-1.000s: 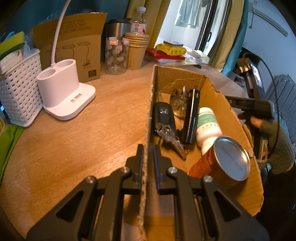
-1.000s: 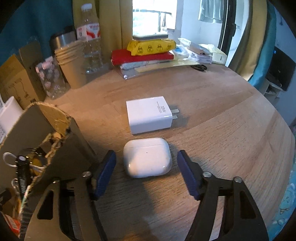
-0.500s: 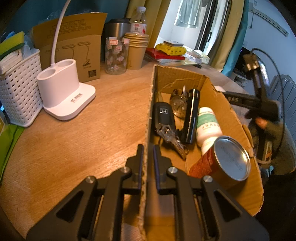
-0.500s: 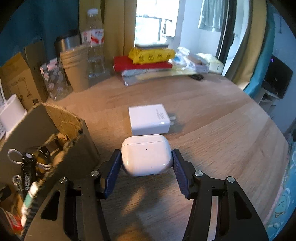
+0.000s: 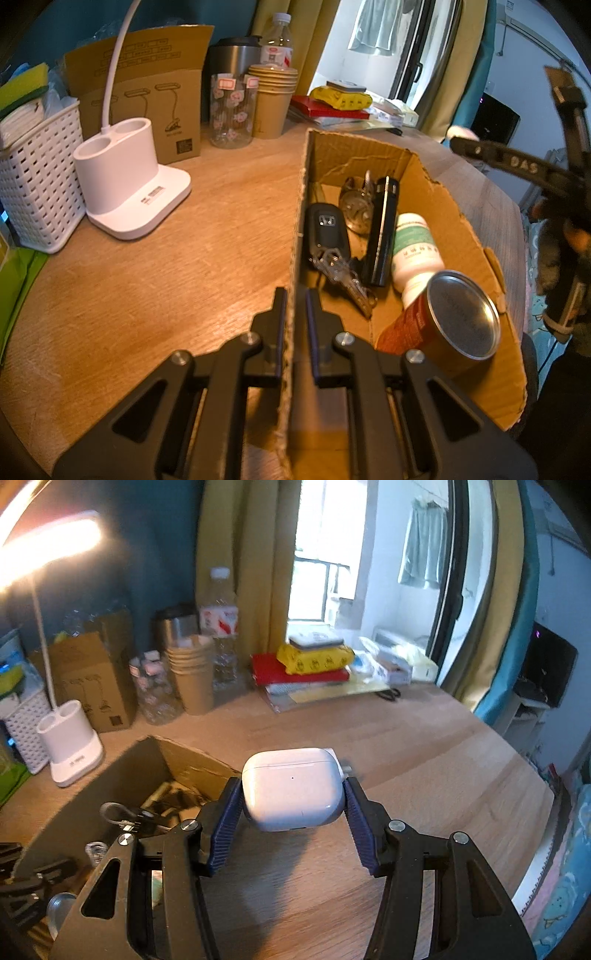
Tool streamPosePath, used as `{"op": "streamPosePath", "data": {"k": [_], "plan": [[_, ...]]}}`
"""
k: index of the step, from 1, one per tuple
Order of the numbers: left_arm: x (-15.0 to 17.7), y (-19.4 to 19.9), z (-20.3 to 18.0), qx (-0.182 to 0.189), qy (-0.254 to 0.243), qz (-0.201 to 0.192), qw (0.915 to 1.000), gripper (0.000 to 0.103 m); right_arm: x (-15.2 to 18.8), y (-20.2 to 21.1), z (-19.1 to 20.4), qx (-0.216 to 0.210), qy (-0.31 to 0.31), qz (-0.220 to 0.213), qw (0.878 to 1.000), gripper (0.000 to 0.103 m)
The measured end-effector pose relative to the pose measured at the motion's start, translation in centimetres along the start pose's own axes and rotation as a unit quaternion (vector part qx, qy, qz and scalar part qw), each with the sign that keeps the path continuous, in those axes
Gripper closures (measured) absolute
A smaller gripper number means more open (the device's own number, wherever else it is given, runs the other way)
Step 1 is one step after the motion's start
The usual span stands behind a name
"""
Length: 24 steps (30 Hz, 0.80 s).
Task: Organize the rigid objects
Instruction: 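Carry the earbuds case over the box with the right tool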
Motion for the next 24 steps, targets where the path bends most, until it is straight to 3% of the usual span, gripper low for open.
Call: {"op": "streamPosePath", "data": {"k": [10,24], "plan": [[0.0,0.0,0.0,0.000,0.000,0.000,1.0000,0.092,-1.3,2.7,4.0,-0.032,0.032,-0.031,0.998,0.045],[0.0,0.0,0.0,0.000,0.000,0.000,1.0000,0.092,-0.2,-0.1,8.1,-0.062,0.070,-0.004,0.996,0.045]]}}
Point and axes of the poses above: each gripper's, at about its wrist camera, not at the fingertips, and y roughly against the way its jaws point, z to its left, x to its underside, the point moved 8 cm from there along -y, roughly the way its jaws point
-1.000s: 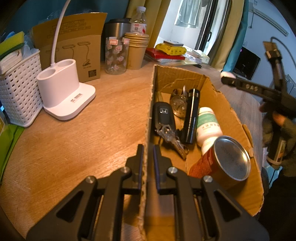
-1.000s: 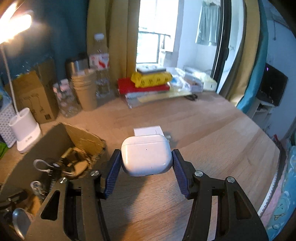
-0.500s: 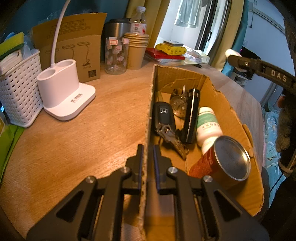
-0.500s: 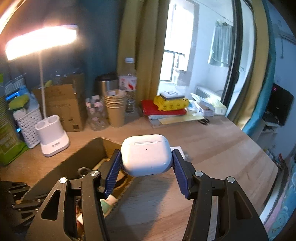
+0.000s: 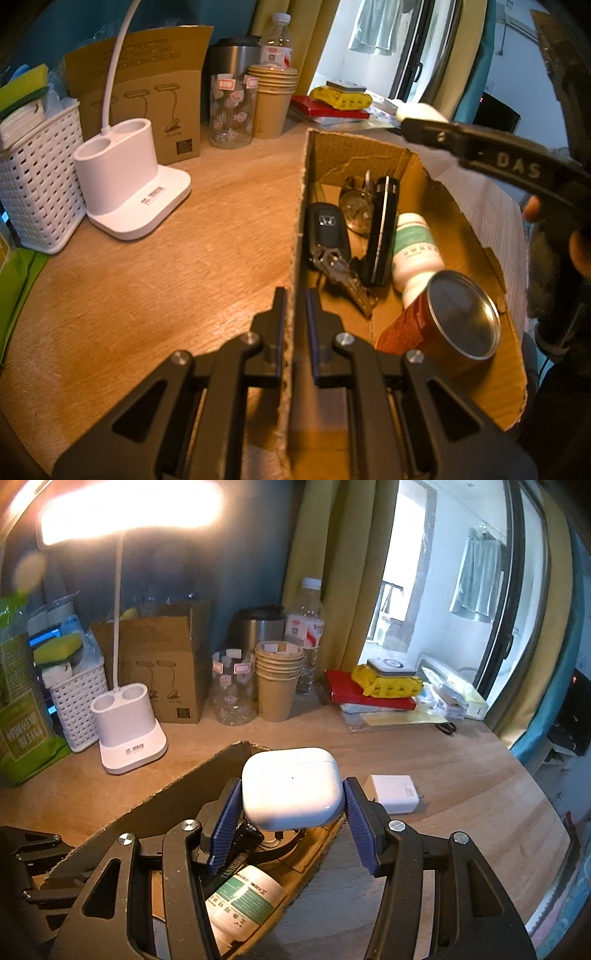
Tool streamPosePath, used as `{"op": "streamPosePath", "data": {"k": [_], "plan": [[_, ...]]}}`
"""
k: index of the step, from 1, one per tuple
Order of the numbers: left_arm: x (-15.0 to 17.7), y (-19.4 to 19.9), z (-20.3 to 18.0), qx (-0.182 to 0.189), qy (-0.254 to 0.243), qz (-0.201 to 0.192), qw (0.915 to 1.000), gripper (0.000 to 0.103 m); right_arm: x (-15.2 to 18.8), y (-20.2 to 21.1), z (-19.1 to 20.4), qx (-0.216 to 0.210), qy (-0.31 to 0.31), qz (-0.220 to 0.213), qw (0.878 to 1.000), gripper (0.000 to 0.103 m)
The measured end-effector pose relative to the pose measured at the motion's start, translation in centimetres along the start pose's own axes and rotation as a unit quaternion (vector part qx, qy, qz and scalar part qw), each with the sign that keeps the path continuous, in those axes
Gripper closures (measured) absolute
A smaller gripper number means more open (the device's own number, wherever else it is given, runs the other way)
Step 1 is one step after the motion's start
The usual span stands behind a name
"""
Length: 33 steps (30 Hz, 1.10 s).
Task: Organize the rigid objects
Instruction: 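Carry the earbuds case over the box with the right tool, then lower the earbuds case into the box and open the right tool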
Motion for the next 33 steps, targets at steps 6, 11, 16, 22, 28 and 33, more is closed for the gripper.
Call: {"op": "streamPosePath", "data": {"k": [6,11,16,22,28,33], "plan": [[0.0,0.0,0.0,0.000,0.000,0.000,1.0000,0.092,0.8,-2.0,-0.2,-0.006,-0.006,0.020,1.000,0.045],[0.0,0.0,0.0,0.000,0.000,0.000,1.0000,0.092,1.5,-3.5,-0.4,-0.010,-0.012,0.036,0.999,0.045],[0.0,-0.1,-0.1,-0.001,-0.002,-0.001,1.0000,0.092,1.8,-4.5,-0.5,-0.019,-0.021,0.048,0.998,0.045],[0.0,-0.1,-0.1,-0.001,-0.003,-0.001,1.0000,0.092,2.1,-5.2,-0.4,-0.022,-0.020,0.060,0.998,0.045],[0.0,-0.1,-0.1,-0.001,-0.003,0.000,1.0000,0.092,2.0,-4.8,-0.4,-0.025,-0.026,0.057,0.998,0.040],[0.0,0.0,-0.1,0.000,-0.003,0.000,1.0000,0.092,2.0,-4.6,-0.4,-0.026,-0.023,0.053,0.998,0.034]]}}
Point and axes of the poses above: each gripper's, at about its wrist camera, not at the fingertips, and y roughly against the way its jaws point, z to its left, x to its underside, the point moved 8 cm from there along -y, roughly the way its jaws point
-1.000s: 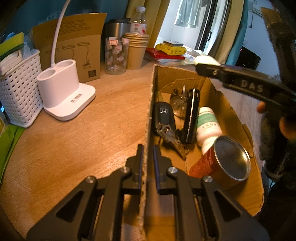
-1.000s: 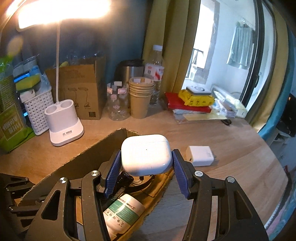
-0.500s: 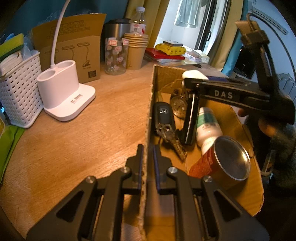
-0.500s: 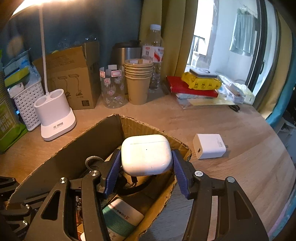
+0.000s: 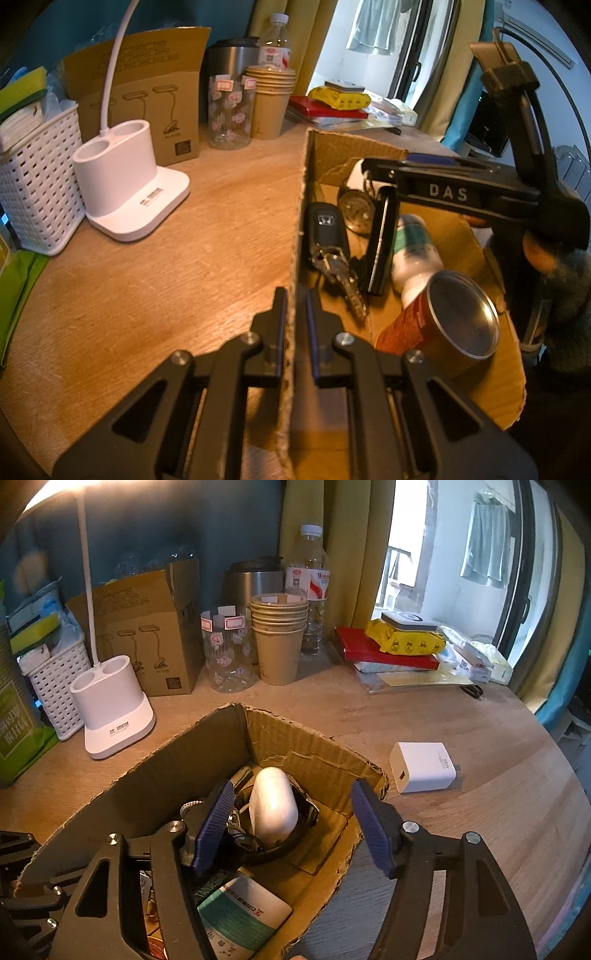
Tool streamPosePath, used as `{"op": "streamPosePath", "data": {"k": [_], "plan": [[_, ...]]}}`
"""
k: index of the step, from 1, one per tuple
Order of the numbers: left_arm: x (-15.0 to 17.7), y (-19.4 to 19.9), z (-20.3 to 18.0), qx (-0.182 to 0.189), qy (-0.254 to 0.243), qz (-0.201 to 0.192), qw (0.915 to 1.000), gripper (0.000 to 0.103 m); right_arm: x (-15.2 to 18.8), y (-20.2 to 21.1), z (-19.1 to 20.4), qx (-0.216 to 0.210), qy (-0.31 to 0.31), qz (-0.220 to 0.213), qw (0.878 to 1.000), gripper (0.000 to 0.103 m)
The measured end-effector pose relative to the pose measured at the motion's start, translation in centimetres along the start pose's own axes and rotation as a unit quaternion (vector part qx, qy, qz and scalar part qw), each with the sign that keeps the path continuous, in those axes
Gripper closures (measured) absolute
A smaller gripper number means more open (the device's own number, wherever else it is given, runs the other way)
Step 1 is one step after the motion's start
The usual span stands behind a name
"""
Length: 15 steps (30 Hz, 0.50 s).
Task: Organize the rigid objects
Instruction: 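Lower the earbuds case into the box and open the right tool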
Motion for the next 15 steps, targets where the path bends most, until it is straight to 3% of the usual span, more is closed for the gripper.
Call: {"op": "streamPosePath", "data": {"k": [15], "plan": [[0.00,0.03,-0.08,-0.001,-0.001,-0.001,1.0000,0.092,0.04,0.03,-0.18,0.000,-0.002,-0.001,1.000,0.034]]}}
Point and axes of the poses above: each gripper's, at about its wrist camera, not at the fingertips, and y roughly against the way its jaws point, z to its left, x to its underside, the point moved 8 cm from there along -y, roughly the way its jaws point
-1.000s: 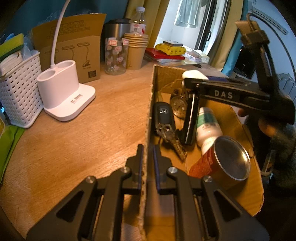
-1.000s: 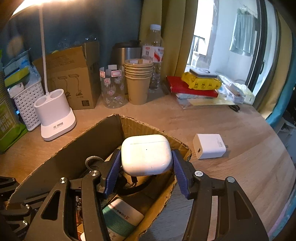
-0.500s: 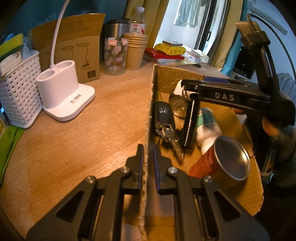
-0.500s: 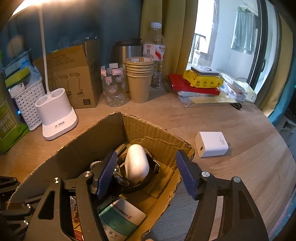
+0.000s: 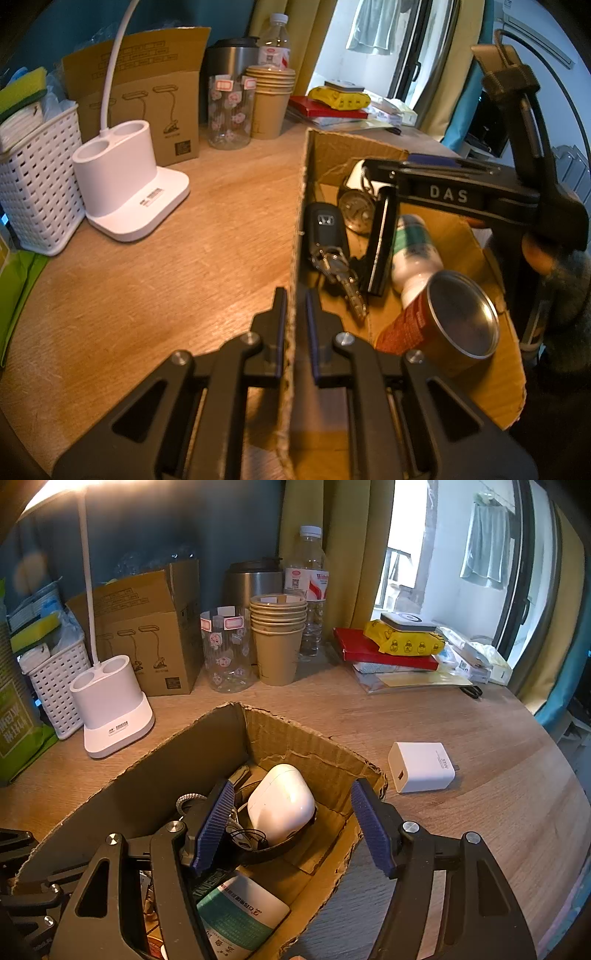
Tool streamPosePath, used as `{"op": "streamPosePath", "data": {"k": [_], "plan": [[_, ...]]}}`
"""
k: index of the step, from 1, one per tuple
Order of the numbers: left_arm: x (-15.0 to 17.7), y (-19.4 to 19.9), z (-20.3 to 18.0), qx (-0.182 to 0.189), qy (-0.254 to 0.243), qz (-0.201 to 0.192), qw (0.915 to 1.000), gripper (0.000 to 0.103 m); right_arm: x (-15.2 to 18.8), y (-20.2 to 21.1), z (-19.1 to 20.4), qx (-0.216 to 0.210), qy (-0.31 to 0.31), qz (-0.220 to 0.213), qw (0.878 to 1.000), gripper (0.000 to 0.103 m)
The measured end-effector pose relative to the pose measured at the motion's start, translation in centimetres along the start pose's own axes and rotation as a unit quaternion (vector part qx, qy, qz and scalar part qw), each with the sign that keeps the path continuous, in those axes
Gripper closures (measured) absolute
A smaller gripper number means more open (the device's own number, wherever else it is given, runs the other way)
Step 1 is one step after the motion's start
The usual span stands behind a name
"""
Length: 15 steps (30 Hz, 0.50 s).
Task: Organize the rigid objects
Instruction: 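Lower the earbuds case into the box and open the right tool, then move the right tool to the white charger block and grasp it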
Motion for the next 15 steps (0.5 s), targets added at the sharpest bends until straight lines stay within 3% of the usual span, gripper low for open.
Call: {"op": "streamPosePath", "data": {"k": [15], "plan": [[0.0,0.0,-0.1,-0.001,0.000,0.000,1.0000,0.092,-1.3,3.3,-2.7,0.032,-0.013,-0.033,0.999,0.034]]}}
Point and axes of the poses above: each gripper's, at about its wrist camera, not at the fingertips, and y roughly against the way its jaws point, z to its left, x to its underside, the point moved 8 cm from there along -y, roughly the way its jaws point
